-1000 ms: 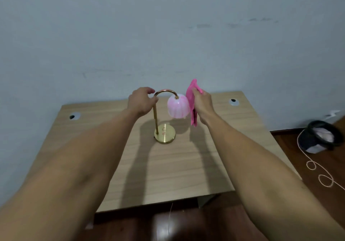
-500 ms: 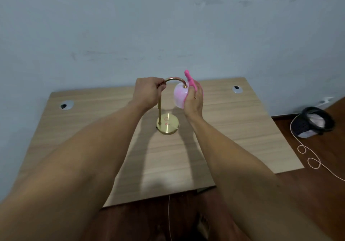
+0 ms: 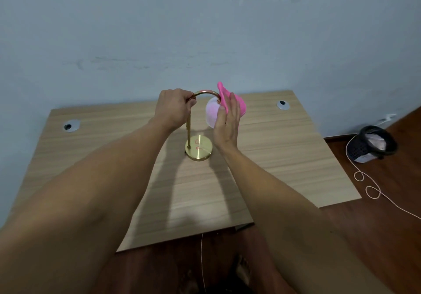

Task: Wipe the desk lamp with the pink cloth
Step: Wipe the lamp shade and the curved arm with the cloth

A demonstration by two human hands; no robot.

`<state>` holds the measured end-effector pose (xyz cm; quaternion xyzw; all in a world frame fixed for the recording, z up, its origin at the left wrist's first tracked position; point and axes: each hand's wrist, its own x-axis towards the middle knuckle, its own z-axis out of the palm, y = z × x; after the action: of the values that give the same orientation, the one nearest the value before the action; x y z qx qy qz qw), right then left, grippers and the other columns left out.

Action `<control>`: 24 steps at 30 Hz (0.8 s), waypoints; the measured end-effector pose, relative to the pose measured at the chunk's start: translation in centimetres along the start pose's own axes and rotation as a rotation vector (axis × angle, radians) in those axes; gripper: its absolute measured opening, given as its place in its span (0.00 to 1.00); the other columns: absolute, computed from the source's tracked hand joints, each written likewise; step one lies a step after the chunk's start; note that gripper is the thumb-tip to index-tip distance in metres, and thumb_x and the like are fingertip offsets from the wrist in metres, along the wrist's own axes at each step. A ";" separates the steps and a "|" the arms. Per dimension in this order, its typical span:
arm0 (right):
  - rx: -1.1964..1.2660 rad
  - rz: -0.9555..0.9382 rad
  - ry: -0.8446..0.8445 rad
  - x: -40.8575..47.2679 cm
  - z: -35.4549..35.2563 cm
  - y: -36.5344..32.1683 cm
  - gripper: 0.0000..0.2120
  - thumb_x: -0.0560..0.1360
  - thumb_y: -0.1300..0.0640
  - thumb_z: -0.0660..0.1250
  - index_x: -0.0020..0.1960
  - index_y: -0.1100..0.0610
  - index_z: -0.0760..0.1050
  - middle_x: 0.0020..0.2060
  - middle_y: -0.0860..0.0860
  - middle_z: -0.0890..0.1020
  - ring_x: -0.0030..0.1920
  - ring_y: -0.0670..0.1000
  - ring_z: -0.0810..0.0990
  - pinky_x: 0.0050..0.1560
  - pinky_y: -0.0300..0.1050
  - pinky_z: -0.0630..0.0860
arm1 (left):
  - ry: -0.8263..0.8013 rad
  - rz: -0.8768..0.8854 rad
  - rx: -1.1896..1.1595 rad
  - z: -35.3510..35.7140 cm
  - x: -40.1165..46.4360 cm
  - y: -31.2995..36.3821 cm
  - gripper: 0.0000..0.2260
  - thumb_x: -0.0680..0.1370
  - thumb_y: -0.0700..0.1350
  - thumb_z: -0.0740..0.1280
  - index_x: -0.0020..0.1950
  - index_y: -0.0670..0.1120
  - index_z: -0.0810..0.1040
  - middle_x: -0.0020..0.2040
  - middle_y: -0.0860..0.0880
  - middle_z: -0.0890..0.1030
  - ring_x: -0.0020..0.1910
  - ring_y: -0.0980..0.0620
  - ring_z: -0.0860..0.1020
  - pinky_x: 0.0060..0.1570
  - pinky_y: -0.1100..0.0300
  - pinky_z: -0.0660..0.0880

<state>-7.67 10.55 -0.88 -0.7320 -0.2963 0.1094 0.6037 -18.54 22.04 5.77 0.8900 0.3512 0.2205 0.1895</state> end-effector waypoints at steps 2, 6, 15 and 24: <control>0.064 0.016 0.031 0.1 -0.3 0.1 0.26 0.84 0.51 0.50 0.82 0.47 0.61 0.81 0.46 0.65 0.79 0.42 0.59 0.80 0.52 0.60 | -0.014 -0.014 -0.013 -0.1 0.1 0.1 0.09 0.80 0.47 0.66 0.48 0.46 0.86 0.38 0.44 0.84 0.43 0.40 0.80 0.46 0.54 0.72; 0.234 0.290 0.080 0.9 -0.3 0.6 0.30 0.79 0.44 0.51 0.80 0.45 0.65 0.76 0.49 0.72 0.74 0.50 0.71 0.77 0.55 0.68 | -0.033 -0.037 -0.028 -0.2 0.3 0.0 0.09 0.80 0.47 0.67 0.49 0.46 0.86 0.35 0.47 0.80 0.42 0.42 0.79 0.43 0.56 0.68; -0.062 -0.069 0.005 0.7 0.9 -0.2 0.28 0.80 0.51 0.50 0.79 0.49 0.67 0.78 0.45 0.70 0.81 0.49 0.60 0.83 0.53 0.51 | -0.040 -0.031 -0.032 -0.2 0.3 -0.2 0.09 0.80 0.47 0.66 0.49 0.47 0.85 0.37 0.46 0.82 0.42 0.42 0.78 0.42 0.57 0.67; 0.309 0.466 0.111 2.2 -0.6 -1.6 0.29 0.76 0.47 0.52 0.75 0.46 0.74 0.72 0.47 0.77 0.72 0.53 0.74 0.75 0.56 0.71 | -0.076 -0.081 -0.086 -0.4 0.2 0.0 0.08 0.81 0.46 0.66 0.48 0.47 0.85 0.36 0.47 0.81 0.40 0.44 0.78 0.40 0.58 0.67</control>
<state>-6.08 11.40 1.23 -0.6846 -0.0664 0.2490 0.6818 -18.63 22.22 6.10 0.8739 0.3696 0.1937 0.2495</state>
